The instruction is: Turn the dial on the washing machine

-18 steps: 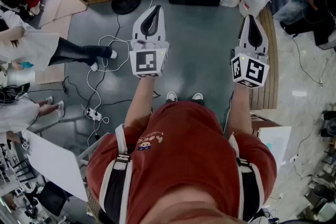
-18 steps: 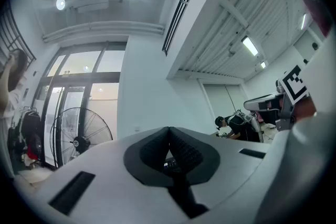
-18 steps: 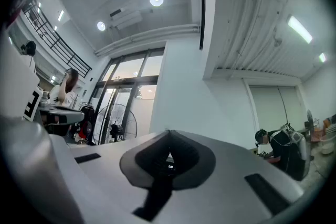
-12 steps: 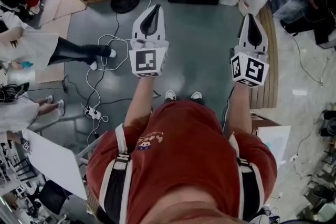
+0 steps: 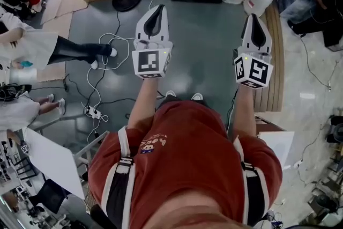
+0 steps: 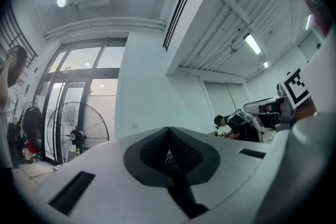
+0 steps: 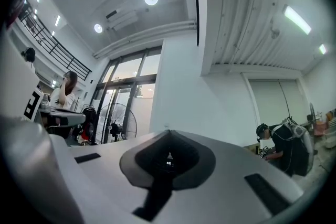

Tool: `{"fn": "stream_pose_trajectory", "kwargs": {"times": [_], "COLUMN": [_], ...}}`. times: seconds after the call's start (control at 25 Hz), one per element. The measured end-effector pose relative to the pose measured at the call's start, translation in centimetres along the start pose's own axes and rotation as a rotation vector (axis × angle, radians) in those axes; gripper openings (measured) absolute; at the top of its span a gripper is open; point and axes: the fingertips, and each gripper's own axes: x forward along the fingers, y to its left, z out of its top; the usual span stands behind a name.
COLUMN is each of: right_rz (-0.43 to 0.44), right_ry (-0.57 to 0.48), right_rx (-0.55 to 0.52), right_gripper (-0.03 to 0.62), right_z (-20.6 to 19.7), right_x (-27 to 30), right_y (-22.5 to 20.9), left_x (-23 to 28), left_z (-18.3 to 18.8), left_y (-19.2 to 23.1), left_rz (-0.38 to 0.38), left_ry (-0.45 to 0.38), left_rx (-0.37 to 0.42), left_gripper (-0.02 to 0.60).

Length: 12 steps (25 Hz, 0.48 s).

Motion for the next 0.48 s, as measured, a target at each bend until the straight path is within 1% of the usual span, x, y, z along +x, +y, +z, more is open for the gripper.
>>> {"fn": "stream_pose_trajectory", "kwargs": {"times": [0.12,0.28,0.48], "right_rz": [0.016,0.022,0.023], "right_ry": [0.005,0.008,0.022], "right_rx": [-0.001,0.011,0.009], "right_gripper": [0.006,0.006,0.006], "right_z": [-0.9,-1.7,-3.3], "right_x": [0.2,0.8,2.6], "right_y": [-1.0,-2.7,-2.7], "left_x": [0.4,1.3,2.8], "left_z": [-1.0,-2.2,-3.2], "left_y": [-1.3,-2.9,-2.1], "left_rz": [0.012,0.012,0.019], "left_ry": [0.024,0.046,0.044], "left_rx": [-0.005,0.011,0.003], "left_gripper": [0.015,0.017,0.015]}}
